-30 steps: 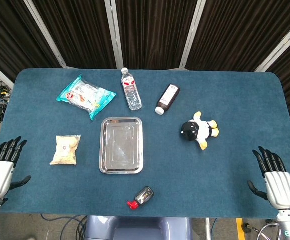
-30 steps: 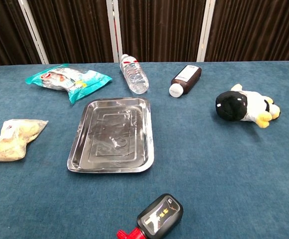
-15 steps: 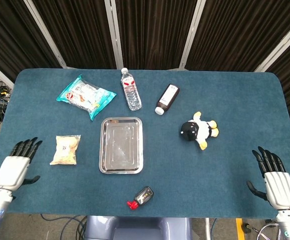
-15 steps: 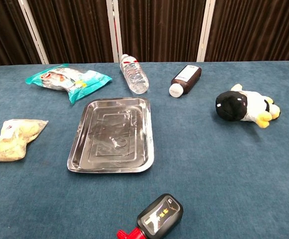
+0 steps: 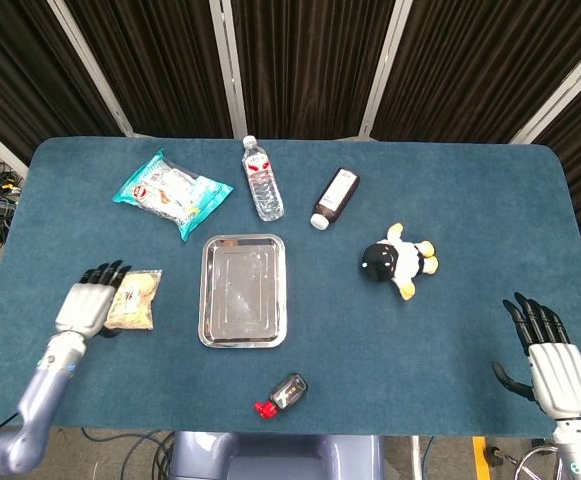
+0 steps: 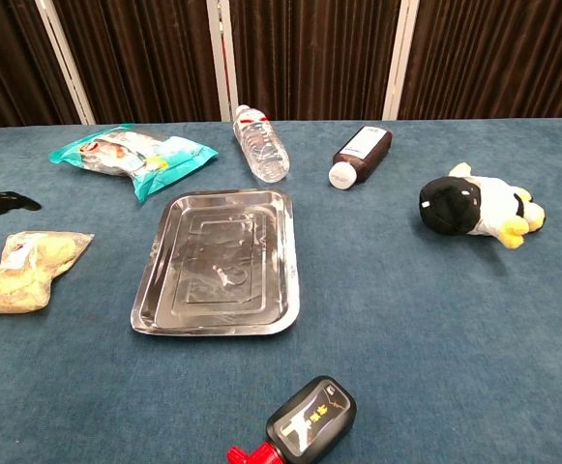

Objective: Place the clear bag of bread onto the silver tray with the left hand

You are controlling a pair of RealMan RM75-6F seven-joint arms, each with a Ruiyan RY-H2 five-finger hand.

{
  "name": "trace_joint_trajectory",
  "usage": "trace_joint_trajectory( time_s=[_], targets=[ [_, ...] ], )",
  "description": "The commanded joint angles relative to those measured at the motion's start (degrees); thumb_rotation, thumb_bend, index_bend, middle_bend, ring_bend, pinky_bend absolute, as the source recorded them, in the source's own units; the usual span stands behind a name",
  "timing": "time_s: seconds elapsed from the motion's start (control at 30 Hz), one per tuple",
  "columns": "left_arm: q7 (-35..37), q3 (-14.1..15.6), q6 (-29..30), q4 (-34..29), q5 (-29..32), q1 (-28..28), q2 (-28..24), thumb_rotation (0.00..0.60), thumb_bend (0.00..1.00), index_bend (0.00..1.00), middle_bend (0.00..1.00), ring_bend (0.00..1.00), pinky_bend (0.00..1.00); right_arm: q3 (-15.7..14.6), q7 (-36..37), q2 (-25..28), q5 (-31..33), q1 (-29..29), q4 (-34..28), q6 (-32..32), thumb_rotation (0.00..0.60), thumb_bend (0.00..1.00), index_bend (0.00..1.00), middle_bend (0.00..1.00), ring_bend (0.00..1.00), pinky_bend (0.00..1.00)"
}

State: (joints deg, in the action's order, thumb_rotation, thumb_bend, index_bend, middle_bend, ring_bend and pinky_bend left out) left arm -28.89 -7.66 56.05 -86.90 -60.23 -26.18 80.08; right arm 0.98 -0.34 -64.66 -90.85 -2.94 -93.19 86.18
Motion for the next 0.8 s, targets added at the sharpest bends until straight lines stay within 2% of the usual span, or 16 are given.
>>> trace_joint_trajectory(
  time_s=[0.03, 0.1, 0.17, 0.23, 0.3, 0.4, 0.5, 0.57, 0.67, 0.8],
  targets=[
    [-1.57, -0.76, 0.62, 2.52, 0.96, -1.77, 3.21, 0.600, 0.14, 0.14, 0.11, 0.12, 0.26, -0.04, 0.24, 0.01, -0.23, 0.04, 0.05, 0.22, 0.600, 0.30, 0.00, 0.00, 0.00, 0.08],
    [-2.17, -0.99, 3.98, 3.33, -0.19, -1.68, 5.22, 0.600, 0.27, 0.44, 0.40, 0.39, 0.52, 0.01, 0.67, 0.01, -0.29, 0.12, 0.14, 0.50, 0.600, 0.30, 0.00, 0.00, 0.00, 0.08],
    [-2.48, -0.68, 5.85, 2.94, -0.93, -1.30, 5.65, 0.600, 0.34, 0.62, 0.60, 0.56, 0.66, 0.04, 1.04, 0.05, -0.25, 0.17, 0.24, 0.61, 0.600, 0.30, 0.00, 0.00, 0.00, 0.08],
    [-2.92, -0.08, 6.92, 1.53, -1.81, -1.01, 4.62, 0.600, 0.36, 0.70, 0.69, 0.65, 0.73, 0.08, 1.36, 0.11, -0.13, 0.24, 0.30, 0.71, 0.600, 0.30, 0.00, 0.00, 0.00, 0.08],
    [-3.02, 0.13, 7.87, -0.63, -2.50, -0.68, 2.83, 0.600, 0.37, 0.74, 0.73, 0.69, 0.76, 0.10, 1.57, 0.16, -0.09, 0.32, 0.27, 0.84, 0.600, 0.30, 0.00, 0.00, 0.00, 0.08],
    [-3.27, -0.05, 9.87, -5.70, -4.01, -0.18, -1.59, 0.600, 0.37, 0.74, 0.74, 0.69, 0.76, 0.12, 1.78, 0.17, -0.18, 0.42, 0.21, 1.12, 0.600, 0.30, 0.00, 0.00, 0.00, 0.08],
    [-2.12, -1.01, 11.74, -12.24, -6.13, 0.16, -6.83, 0.600, 0.37, 0.74, 0.74, 0.69, 0.76, 0.12, 1.71, 0.10, -0.30, 0.46, 0.17, 1.28, 0.600, 0.30, 0.00, 0.00, 0.00, 0.08],
    [0.16, -2.29, 13.82, -16.53, -9.81, 0.12, -9.79, 0.600, 0.37, 0.74, 0.73, 0.69, 0.76, 0.06, 1.78, 0.08, -0.45, 0.40, -0.08, 1.19, 0.600, 0.30, 0.00, 0.00, 0.00, 0.08],
    [3.09, -3.55, 14.65, -19.21, -12.93, -0.78, -10.25, 0.600, 0.35, 0.72, 0.72, 0.68, 0.75, 0.03, 1.43, 0.06, -0.66, 0.28, -0.20, 1.10, 0.600, 0.30, 0.00, 0.00, 0.00, 0.08],
    [0.34, -4.55, 12.56, -19.67, -11.98, -3.94, -7.11, 0.600, 0.34, 0.69, 0.70, 0.67, 0.74, 0.10, 1.32, -0.07, -1.00, 0.28, -0.30, 1.45, 0.600, 0.30, 0.00, 0.00, 0.00, 0.08]
  ],
)
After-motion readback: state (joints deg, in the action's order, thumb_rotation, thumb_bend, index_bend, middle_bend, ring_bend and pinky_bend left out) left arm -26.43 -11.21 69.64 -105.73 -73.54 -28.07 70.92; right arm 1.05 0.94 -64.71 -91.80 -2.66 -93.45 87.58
